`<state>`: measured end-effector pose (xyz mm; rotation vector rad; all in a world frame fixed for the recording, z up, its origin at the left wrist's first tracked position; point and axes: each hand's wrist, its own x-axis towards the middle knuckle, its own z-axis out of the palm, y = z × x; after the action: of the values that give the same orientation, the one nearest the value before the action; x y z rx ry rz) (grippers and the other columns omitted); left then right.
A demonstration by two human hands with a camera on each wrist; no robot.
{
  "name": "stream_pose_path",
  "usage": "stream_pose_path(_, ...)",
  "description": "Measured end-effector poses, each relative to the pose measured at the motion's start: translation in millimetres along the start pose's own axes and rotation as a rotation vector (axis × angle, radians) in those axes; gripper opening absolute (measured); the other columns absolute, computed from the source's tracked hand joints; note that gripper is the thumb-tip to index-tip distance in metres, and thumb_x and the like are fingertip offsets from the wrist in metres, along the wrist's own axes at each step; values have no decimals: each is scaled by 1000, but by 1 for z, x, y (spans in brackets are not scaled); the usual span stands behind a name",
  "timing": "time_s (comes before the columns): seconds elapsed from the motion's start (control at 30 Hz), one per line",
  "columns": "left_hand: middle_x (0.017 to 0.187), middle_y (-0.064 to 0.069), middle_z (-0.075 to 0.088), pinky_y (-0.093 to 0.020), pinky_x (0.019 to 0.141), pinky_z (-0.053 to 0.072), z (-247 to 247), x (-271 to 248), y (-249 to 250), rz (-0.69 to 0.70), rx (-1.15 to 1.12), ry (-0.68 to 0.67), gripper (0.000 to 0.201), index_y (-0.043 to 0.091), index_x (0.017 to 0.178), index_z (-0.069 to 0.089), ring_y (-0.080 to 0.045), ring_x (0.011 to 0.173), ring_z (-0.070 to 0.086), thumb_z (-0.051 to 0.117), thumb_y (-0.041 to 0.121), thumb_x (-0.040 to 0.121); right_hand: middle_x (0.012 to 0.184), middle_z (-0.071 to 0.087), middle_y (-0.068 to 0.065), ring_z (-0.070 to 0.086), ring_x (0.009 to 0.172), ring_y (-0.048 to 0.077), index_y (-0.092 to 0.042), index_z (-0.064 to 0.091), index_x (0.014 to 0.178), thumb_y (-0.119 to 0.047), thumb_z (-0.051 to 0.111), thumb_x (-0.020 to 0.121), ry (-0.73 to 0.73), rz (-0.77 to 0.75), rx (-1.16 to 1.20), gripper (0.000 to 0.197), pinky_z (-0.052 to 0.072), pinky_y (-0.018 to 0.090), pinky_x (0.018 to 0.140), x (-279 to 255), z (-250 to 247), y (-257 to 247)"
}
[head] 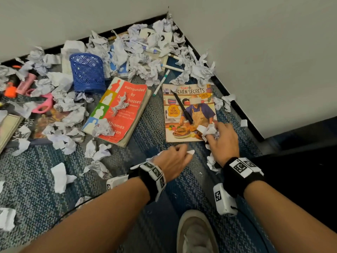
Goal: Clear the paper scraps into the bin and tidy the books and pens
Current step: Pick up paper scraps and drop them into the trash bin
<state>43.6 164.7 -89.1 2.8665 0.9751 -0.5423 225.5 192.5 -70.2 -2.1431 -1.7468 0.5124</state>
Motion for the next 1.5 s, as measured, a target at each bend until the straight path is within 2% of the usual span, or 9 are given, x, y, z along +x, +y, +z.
stream_pose_path(0.1, 88, -17, 52, -30, 44, 30, 15, -2, 8, -35, 8, 15, 23, 6, 101, 44, -19, 49, 42, 26, 14, 91, 100, 54, 17, 53, 91, 34, -6, 61, 107, -24, 64, 86, -12, -4, -5, 27, 26, 29, 69, -17, -2, 4)
stream_pose_path(0.23, 108, -18, 48, -38, 54, 43, 0, -3, 11, -134, -147, 18, 30, 2, 123, 38, -30, 81, 64, 20, 6, 99, 98, 54, 15, 53, 91, 32, -6, 60, 99, -21, 64, 84, -31, 1, -5, 21, 22, 24, 67, -37, -11, 3)
stream_pose_path(0.57, 122, -16, 48, -38, 67, 44, -141, -12, 37, -288, -505, 358, 36, 6, 126, 34, -37, 104, 59, 42, 2, 92, 82, 44, -4, 39, 74, 13, -27, 42, 83, -20, 62, 84, -4, -163, -54, 21, 23, 26, 65, -105, -112, -26)
stream_pose_path(0.8, 109, -15, 52, -37, 63, 34, -225, -32, 90, -7, -553, 559, 25, 9, 117, 36, -36, 87, 60, 45, 14, 94, 85, 51, -3, 44, 73, 7, -19, 53, 84, -14, 63, 82, 249, -249, -3, 11, 33, 8, 67, -156, -191, -10)
stream_pose_path(1.07, 90, -3, 44, -36, 57, 30, -311, -10, 211, 155, -587, 808, 24, 22, 91, 20, -28, 62, 42, 40, 7, 94, 78, 47, -7, 46, 71, 3, -27, 46, 76, -14, 57, 83, 564, -117, 62, 19, 33, 16, 62, -226, -305, 58)
stream_pose_path(1.23, 103, -13, 55, -40, 71, 39, -328, 44, 255, 21, -867, 787, 8, 15, 95, 31, -35, 87, 55, 38, 12, 97, 96, 51, 8, 48, 86, 20, -10, 51, 92, -17, 51, 91, 792, 114, 146, 8, 29, 24, 68, -208, -342, 109)
stream_pose_path(1.33, 115, -16, 51, -47, 87, 44, -319, 67, 265, -96, -984, 677, 25, 8, 108, 40, -37, 100, 53, 41, 31, 97, 115, 39, 11, 42, 100, 22, -1, 45, 119, -12, 48, 92, 685, 178, 193, 29, 29, 16, 81, -191, -337, 125)
stream_pose_path(1.4, 120, -18, 51, -44, 94, 40, -312, 74, 266, -98, -808, 525, 47, 7, 113, 46, -36, 108, 49, 33, 47, 92, 123, 43, 19, 45, 110, 32, -1, 46, 121, -18, 50, 90, 464, 188, 137, 35, 35, 30, 96, -183, -326, 139)
stream_pose_path(1.5, 112, -19, 62, -36, 82, 36, -308, 72, 266, -10, -540, 339, 48, 8, 95, 61, -35, 102, 53, 23, 37, 92, 118, 59, 19, 53, 112, 36, -10, 59, 113, -35, 57, 86, 30, 224, -191, 38, 42, 37, 89, -186, -319, 155)
